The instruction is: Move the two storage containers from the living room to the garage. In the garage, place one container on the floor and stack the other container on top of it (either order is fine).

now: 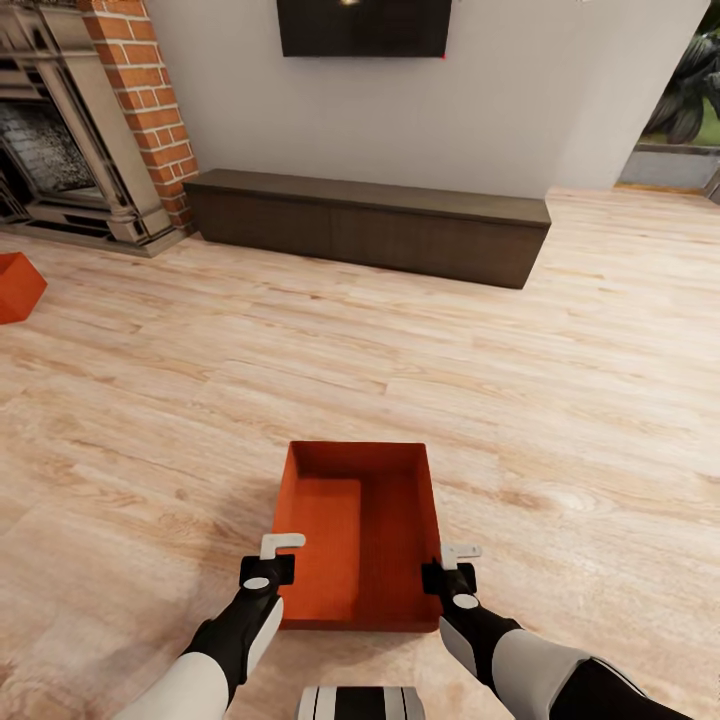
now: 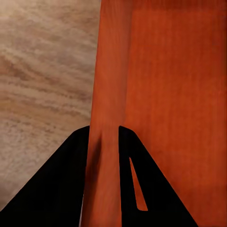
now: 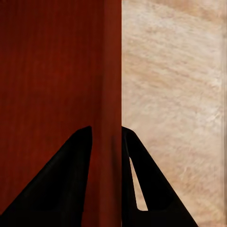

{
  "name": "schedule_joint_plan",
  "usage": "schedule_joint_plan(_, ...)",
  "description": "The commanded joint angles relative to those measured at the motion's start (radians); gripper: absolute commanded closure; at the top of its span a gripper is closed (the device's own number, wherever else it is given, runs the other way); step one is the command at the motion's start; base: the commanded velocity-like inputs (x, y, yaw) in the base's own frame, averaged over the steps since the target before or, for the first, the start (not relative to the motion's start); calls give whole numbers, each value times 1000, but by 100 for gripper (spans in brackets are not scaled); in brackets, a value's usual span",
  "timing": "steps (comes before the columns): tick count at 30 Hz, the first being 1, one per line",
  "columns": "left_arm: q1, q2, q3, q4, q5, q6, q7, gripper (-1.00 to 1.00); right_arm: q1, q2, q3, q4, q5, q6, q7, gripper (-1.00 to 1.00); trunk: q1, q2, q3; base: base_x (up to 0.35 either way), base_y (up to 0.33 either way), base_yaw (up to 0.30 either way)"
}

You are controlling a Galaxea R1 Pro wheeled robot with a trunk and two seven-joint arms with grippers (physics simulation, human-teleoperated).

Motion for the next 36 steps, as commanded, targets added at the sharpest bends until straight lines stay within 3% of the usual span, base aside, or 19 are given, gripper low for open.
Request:
schedule_joint_plan(1, 0, 0, 5, -2, -13, 8, 5, 100, 0, 0, 10, 1, -15, -6, 0, 100, -4, 7, 3, 0, 0, 0)
schedule_joint_plan(36, 0, 2, 8, 2, -10, 8, 5, 100, 0, 0, 10, 3, -16, -5, 0, 100, -138, 252, 112, 0, 0, 0)
